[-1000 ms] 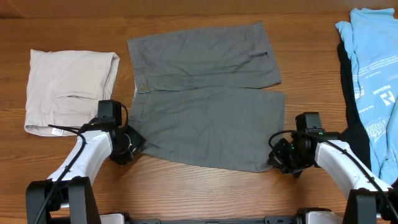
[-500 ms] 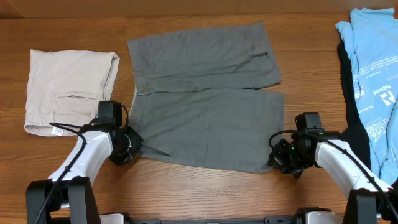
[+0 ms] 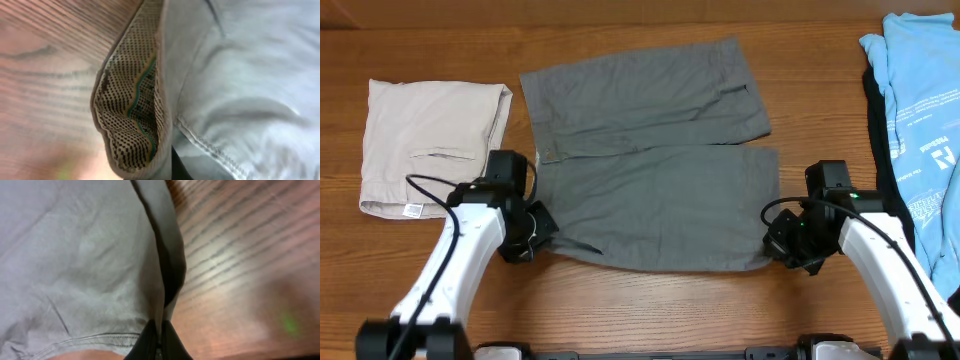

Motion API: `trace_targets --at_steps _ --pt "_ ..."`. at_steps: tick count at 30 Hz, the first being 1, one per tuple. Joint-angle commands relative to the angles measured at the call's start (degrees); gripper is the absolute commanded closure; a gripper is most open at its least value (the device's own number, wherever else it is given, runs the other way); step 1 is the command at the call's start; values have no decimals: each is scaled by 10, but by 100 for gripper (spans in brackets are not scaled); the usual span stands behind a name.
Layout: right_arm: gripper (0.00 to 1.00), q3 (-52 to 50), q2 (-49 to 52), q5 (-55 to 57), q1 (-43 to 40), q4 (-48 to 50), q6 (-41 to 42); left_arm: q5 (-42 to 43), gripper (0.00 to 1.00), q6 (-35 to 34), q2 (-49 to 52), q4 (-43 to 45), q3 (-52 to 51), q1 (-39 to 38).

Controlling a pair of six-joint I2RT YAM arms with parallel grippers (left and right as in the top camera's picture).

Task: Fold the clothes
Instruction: 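Lift the bottom edge with both grippers and fold it up toward the top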

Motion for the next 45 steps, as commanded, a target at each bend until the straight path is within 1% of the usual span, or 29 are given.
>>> trace_targets --at_steps 1,8,13,16,19,22,27,33,36,41,45 --pt "96 43 -49 26 1 -27 -9 -35 96 8 -54 -41 44 -33" --pt "96 132 -120 36 1 -114 -12 -39 96 -16 -118 -135 68 -80" --pt "96 188 -129 36 1 -168 -38 -38 96 -22 -153 -192 68 -92" --pt "96 214 -129 36 1 -175 -42 -39 96 -26 -174 -225 68 -93" --pt "96 245 -119 36 1 -165 -54 -41 96 -31 -192 -233 68 -93" --pt "96 295 -81 35 1 -165 -64 -63 96 -37 -198 -213 71 -93" --pt "96 382 22 33 2 -148 -100 -99 96 -37 -196 -167 94 -92" --pt "96 447 121 33 2 -86 -106 -159 96 -37 -196 -99 149 -91" --pt "96 461 144 24 2 -47 -112 -178 96 -33 -196 -63 167 -91" --pt "96 462 148 22 2 41 -111 -191 93 -25 -189 5 174 -91" --pt "96 462 151 3 2 92 -110 -200 88 -23 -170 22 173 -91"
